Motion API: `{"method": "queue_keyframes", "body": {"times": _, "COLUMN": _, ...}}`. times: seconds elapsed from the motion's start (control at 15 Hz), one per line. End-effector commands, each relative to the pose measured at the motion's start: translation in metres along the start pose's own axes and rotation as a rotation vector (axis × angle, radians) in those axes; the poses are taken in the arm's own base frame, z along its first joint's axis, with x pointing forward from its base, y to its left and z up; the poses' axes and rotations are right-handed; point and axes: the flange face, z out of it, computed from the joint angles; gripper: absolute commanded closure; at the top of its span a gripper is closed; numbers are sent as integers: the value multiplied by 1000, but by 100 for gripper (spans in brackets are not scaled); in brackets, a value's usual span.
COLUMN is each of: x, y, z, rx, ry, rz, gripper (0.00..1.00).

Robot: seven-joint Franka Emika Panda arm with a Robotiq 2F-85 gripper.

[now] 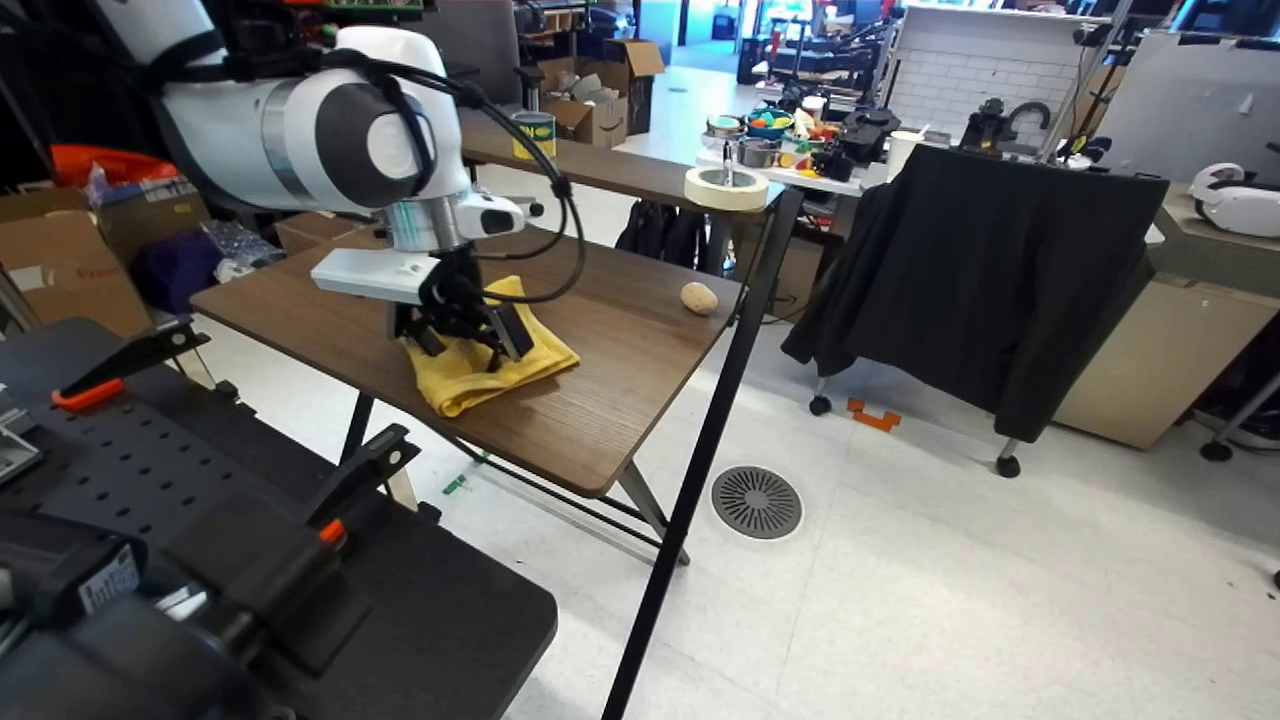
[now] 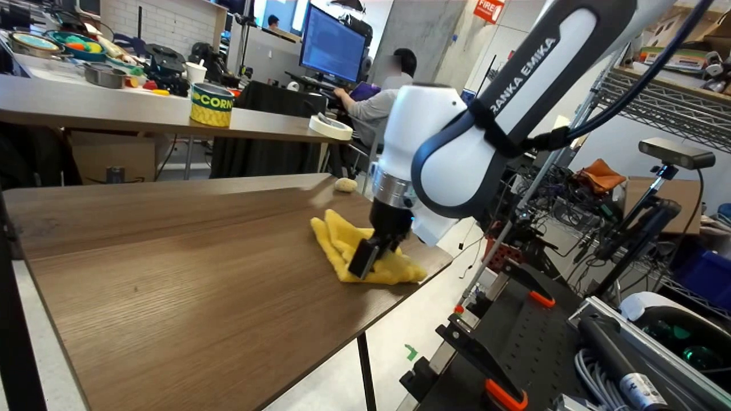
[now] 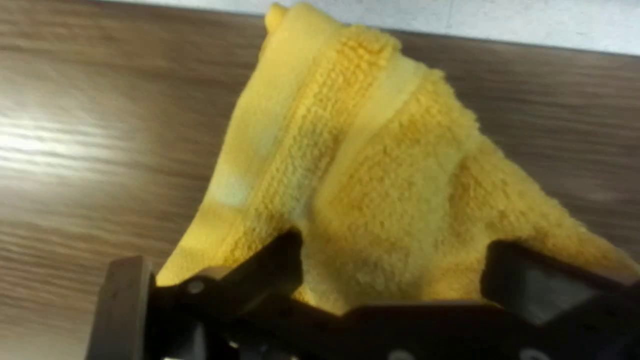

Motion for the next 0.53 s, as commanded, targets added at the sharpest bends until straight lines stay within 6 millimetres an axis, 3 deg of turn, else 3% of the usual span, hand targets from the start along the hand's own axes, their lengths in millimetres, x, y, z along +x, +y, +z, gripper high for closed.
{"method": "queue_keyframes", "body": {"times": 0.0, "x": -34, "y": 70, "z": 48, "rx": -54, "ry": -102, "rz": 156, "gripper": 0}}
{"method": "queue_keyframes", "body": {"times": 0.2, "x": -47, "y": 120, "z": 56, "rx": -111, "ry": -108, "rz": 297, "gripper": 0}}
{"method": "queue_keyframes", "body": {"times": 0.27, "x": -48, "y": 128, "z": 57, "rx": -120, "ry": -116, "rz": 346, "gripper": 0}}
{"method": "queue_keyframes", "body": {"times": 0.4, "x": -41, "y": 128, "z": 54, "rx": -128, "ry": -140, "rz": 440, "gripper": 0}}
{"method": "queue_keyframes", "body": {"times": 0.47, "x": -33, "y": 118, "z": 48, "rx": -109, "ry": -155, "rz": 473, "gripper": 0}}
